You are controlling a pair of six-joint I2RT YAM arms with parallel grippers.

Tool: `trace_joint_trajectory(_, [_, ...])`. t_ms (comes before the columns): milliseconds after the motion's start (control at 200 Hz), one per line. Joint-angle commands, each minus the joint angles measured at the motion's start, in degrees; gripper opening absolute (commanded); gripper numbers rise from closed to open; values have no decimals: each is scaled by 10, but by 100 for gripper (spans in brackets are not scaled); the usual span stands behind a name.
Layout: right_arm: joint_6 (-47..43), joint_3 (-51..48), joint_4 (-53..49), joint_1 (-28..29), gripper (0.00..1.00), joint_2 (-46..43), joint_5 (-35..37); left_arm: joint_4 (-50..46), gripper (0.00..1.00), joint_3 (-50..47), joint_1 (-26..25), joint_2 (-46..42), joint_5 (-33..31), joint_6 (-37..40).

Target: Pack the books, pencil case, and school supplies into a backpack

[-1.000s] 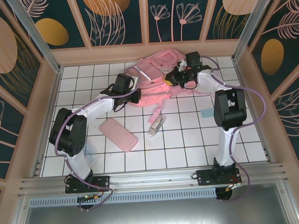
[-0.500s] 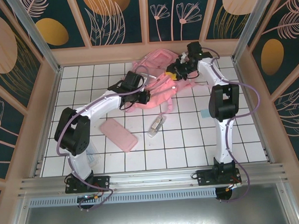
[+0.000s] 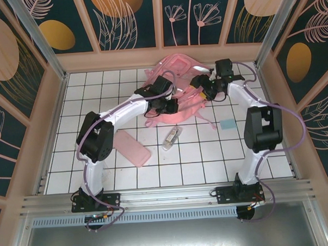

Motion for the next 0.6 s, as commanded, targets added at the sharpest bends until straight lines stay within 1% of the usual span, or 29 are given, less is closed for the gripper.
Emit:
trace_joint_trajectory(0, [86,-63,140,33,72,-18,-28,76,0,20,1,7,-6,-33])
trace_joint_trajectory(45, [116,-74,176,47,72,-10,-37,77,0,20,-3,7,-8,-33])
trace_joint_trajectory(110, [142,-75,200,64,72,12,-40,74,0,20,-8,6,-14,-33])
trace_joint_trajectory(145, [156,-75,213,72,70,26,-45,73,0,19,-9,7,-16,-33])
trace_joint_trajectory(170, [167,-77,227,77,66,35,-49,72,0,18,-9,6,-18,-33])
trace_joint_trajectory(220, [184,-81,249,83,55,48,-52,68,0,13,-9,4,-26,-32])
trace_joint_trajectory(270, [197,-88,264,83,50,54,-51,66,0,8,-9,0,-37,-30])
trace_joint_trajectory(310, [203,-97,278,82,40,51,-46,64,0,4,-9,-3,-41,-27])
trace_joint_trajectory(330, [202,-99,279,82,33,49,-40,63,0,1,-9,-4,-45,-27])
trace_joint_trajectory(395, [193,-100,266,79,1,42,-22,57,0,-9,-9,-7,-60,-19])
trace_joint_trajectory(400, [192,-101,266,78,0,41,-21,56,0,-10,-9,-7,-62,-18])
trace_joint_trajectory(485, [196,-119,285,67,0,21,-19,43,0,-31,-1,-11,-104,-3])
trace_joint_trajectory(520, [193,-121,284,62,0,14,-21,41,0,-46,10,-13,-116,-2])
trace_joint_trajectory(595, [172,-113,260,53,0,1,-22,49,0,-90,45,-22,-121,-1])
